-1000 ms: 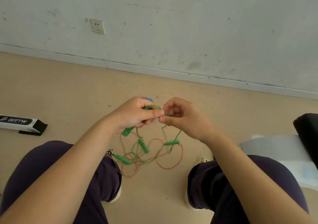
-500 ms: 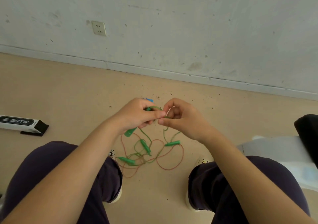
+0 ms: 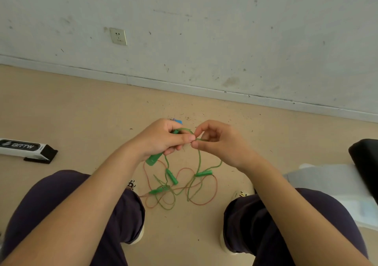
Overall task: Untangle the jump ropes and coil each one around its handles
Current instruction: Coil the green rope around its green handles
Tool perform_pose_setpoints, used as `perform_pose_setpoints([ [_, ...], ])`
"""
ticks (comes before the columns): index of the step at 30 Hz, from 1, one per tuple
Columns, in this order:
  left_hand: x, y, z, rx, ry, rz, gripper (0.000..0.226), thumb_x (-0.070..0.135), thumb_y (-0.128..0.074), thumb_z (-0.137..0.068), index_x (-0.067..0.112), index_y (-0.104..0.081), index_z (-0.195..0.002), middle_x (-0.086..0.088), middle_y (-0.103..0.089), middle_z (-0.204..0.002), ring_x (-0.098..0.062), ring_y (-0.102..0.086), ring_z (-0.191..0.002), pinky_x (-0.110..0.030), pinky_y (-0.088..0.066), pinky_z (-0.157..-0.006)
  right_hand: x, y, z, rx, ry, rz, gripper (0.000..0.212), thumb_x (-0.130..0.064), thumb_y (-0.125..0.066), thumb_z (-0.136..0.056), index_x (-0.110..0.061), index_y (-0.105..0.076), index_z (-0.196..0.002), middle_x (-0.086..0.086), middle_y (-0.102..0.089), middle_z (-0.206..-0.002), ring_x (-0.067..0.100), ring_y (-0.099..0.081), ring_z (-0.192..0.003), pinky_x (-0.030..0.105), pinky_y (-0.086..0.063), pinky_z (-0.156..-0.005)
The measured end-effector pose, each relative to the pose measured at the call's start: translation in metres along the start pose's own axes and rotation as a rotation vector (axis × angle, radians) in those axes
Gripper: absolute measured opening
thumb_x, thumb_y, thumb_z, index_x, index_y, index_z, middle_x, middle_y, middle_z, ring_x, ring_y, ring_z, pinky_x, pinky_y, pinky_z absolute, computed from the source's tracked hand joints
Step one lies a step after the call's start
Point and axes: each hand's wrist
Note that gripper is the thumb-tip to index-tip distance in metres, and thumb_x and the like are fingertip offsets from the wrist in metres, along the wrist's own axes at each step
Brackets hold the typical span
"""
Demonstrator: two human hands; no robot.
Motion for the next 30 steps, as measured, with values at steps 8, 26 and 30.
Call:
perform_pose_setpoints([
  [8,-0.002,0.028,0.002,0.087,0.030,-0.030,0.020,0.023,-0.070,-0.090,0.004,-0.075,-0.092,0.000,-0.058,-0.060,-0.009,-0.040,-0.042,-0.019,-0.036,-0.048,0.003,0.031,-0.002,0.224,0.007,0.000,0.010,-0.018,-0.075,-0.085,-0.019,-0.066,-0.079,-0.007,-0.038,-0.051,0.012,-0.032,-0.049,0.024,-0.029,-0.051],
  [26,-0.004,0.023,0.001,0.079,0.049,-0.004,0.019,0.025,-0.069,-0.091,0.007,-0.075,-0.089,-0.003,-0.056,-0.060,-0.011,-0.039,-0.041,-0.020,-0.035,-0.045,0.006,0.023,-0.002,0.156,-0.005,-0.072,0.014,-0.009,-0.072,-0.087,-0.017,-0.060,-0.089,-0.003,-0.059,-0.067,0.017,-0.053,-0.058,0.033,-0.047,-0.062],
  [30,-0.001,0.002,0.000,-0.004,0.003,0.031,0.016,0.023,-0.069,-0.091,0.012,-0.073,-0.081,-0.005,-0.059,-0.059,-0.014,-0.044,-0.039,-0.021,-0.036,-0.042,0.004,-0.001,-0.001,-0.033,-0.006,-0.066,0.020,-0.009,-0.076,-0.083,-0.013,-0.061,-0.096,0.001,-0.060,-0.069,0.015,-0.052,-0.060,0.026,-0.045,-0.059],
])
Point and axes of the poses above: each hand's wrist, its own z-axis away from the middle knuckle, its own y-axis out of the back of the hand, x = y × z
